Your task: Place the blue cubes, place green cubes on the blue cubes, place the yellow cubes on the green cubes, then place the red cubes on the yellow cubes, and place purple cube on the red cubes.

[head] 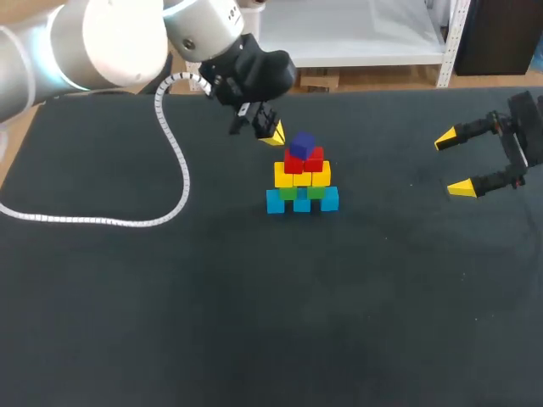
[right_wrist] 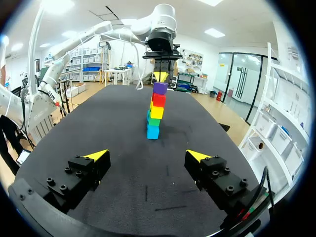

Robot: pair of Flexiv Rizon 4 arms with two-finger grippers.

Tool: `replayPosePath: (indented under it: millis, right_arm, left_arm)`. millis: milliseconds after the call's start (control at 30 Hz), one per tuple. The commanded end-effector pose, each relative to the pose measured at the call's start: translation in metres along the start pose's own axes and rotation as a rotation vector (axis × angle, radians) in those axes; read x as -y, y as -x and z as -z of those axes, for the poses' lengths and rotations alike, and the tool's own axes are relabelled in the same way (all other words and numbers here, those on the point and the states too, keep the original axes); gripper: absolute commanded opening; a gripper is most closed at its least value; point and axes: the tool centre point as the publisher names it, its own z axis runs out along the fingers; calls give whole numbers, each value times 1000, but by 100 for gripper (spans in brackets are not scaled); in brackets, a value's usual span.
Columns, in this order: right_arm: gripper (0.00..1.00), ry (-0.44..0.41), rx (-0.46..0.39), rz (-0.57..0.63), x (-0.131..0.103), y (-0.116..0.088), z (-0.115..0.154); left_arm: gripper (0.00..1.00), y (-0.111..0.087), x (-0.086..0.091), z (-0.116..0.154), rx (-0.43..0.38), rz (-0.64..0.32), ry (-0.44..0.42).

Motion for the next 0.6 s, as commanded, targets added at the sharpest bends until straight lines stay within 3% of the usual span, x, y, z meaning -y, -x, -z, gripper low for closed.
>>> replayPosePath:
  millis: [33, 600]
  right_arm:
    - [100, 0, 1, 1, 0, 0, 0]
    - [100, 0, 1, 1, 0, 0, 0]
  left_arm:
    - [0, 1, -3, -1, -7, -1, -7]
    - [0, 2, -6, -4, -12, -2, -14]
